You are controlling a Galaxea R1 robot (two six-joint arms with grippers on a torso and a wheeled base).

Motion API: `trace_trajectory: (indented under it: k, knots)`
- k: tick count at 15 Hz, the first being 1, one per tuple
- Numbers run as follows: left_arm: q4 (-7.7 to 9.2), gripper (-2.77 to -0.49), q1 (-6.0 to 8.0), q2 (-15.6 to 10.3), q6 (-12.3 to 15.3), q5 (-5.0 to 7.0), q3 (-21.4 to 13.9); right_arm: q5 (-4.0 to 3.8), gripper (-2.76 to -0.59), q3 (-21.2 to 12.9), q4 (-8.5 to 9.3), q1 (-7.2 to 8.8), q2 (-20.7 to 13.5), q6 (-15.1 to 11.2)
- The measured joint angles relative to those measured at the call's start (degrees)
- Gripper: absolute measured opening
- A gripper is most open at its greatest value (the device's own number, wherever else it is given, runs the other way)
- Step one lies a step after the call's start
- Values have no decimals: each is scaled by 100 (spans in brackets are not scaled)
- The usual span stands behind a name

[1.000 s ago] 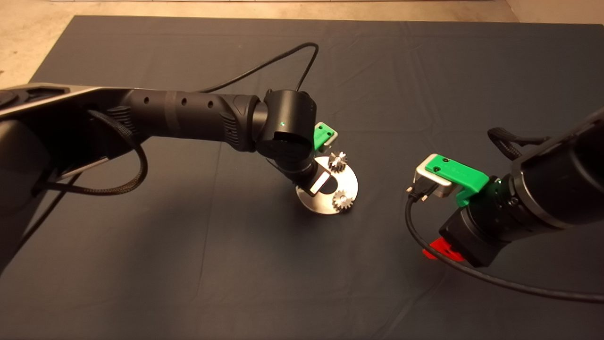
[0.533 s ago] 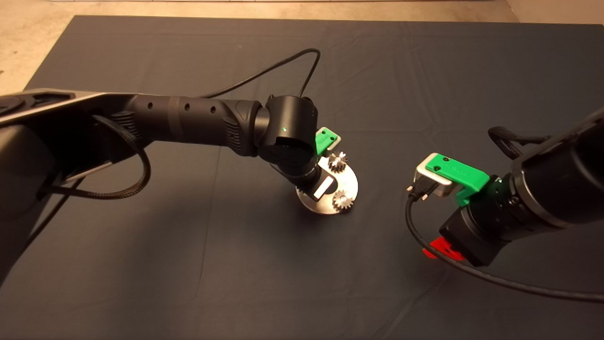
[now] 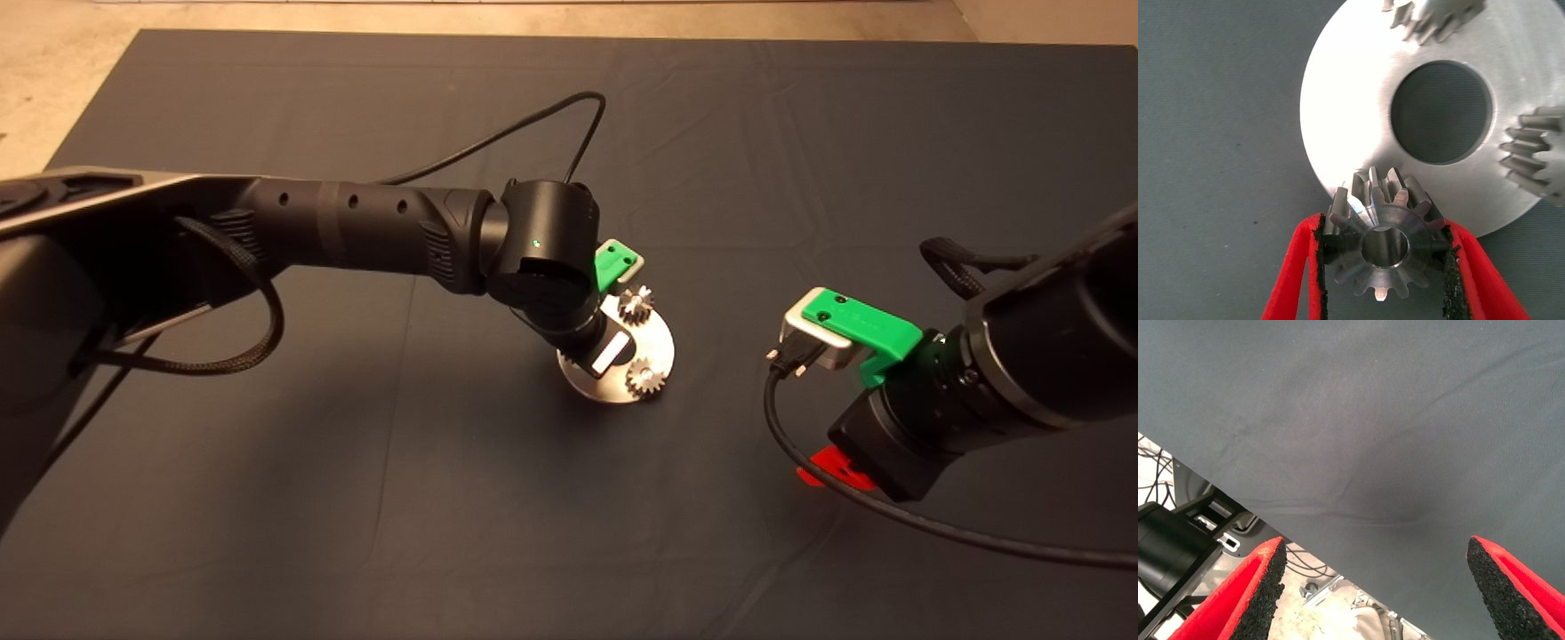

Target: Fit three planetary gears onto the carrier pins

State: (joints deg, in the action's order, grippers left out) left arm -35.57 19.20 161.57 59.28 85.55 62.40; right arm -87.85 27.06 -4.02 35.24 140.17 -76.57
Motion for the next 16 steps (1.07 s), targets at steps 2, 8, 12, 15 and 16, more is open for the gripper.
trace_trajectory:
  k: [2, 8, 12, 15, 16]
  knots:
    - [-6, -248, 1, -60, -101, -2, 0, 0, -136, 0, 1, 0, 0, 0]
    - [-26, -248, 1, -61, -127, -6, 13, 0, -136, 0, 0, 0, 0, 0]
    - [-48, -248, 1, -46, -126, -74, 52, 0, -136, 0, 0, 0, 0, 0]
    - [-65, -248, 0, -46, -124, -149, 110, 0, -136, 0, 0, -2, 14, 0]
    - [-62, -248, -1, -47, -124, -154, 113, 0, -136, 0, 1, 1, 27, 0]
